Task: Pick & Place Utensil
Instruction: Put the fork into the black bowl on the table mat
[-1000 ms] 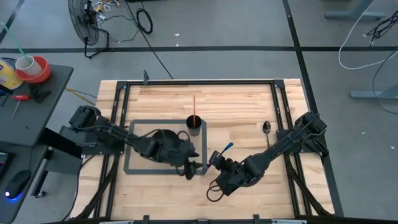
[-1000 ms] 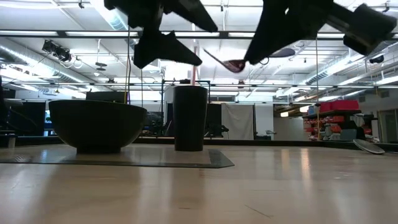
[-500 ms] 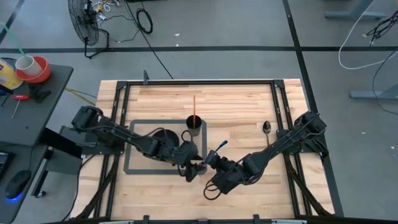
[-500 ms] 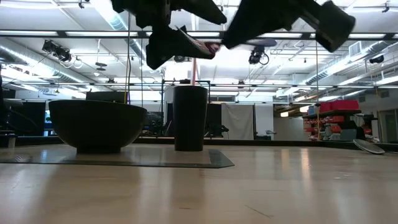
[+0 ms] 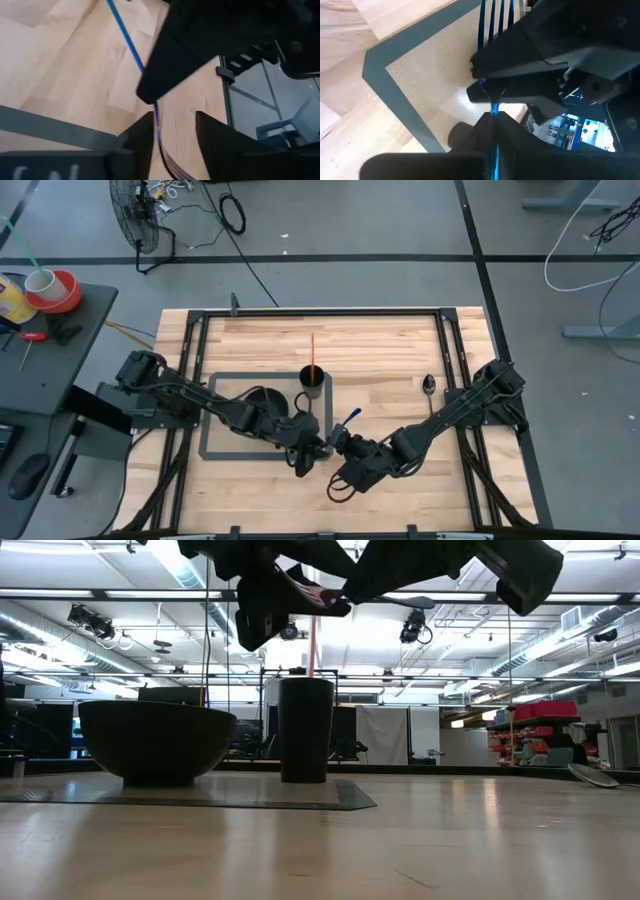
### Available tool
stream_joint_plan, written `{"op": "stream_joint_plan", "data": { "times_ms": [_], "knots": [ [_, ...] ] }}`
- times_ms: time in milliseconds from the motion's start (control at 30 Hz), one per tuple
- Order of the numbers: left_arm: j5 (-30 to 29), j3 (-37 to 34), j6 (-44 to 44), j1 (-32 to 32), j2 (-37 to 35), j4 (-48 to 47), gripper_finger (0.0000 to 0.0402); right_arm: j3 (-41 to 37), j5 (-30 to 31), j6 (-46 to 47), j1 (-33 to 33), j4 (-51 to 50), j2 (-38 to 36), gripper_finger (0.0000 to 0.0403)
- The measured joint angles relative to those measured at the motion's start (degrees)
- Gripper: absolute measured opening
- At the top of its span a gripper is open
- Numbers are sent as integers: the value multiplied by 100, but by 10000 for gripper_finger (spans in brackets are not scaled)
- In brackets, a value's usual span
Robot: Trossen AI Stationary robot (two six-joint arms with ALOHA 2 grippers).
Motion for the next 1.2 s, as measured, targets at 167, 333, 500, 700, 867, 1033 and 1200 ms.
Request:
{"op": "stream_joint_plan", "data": {
  "times_ms": [167,333,500,700,867,1033,1200],
  "knots": [
    [65,0,4,2,0,6,68,0,76,4,2,159,0,18],
    [204,0,4,2,-3,-10,11,0,46,-1,35,509,0,45],
    [210,0,86,-66,-144,-43,8,0,370,183,149,843,0,83],
    [-416,13,359,-332,-614,-387,8,0,2287,787,471,1504,-10,114],
    [-1246,2,458,-681,-1162,-1113,6,-2,3130,1533,729,1563,-285,120],
    [-2076,9,606,-1094,-1608,-1497,11,-281,2504,3093,789,1513,-724,108],
    [-3409,-71,645,-1648,-1858,-1561,6,-1000,1423,4586,538,2309,-1048,92]
  ]
}}
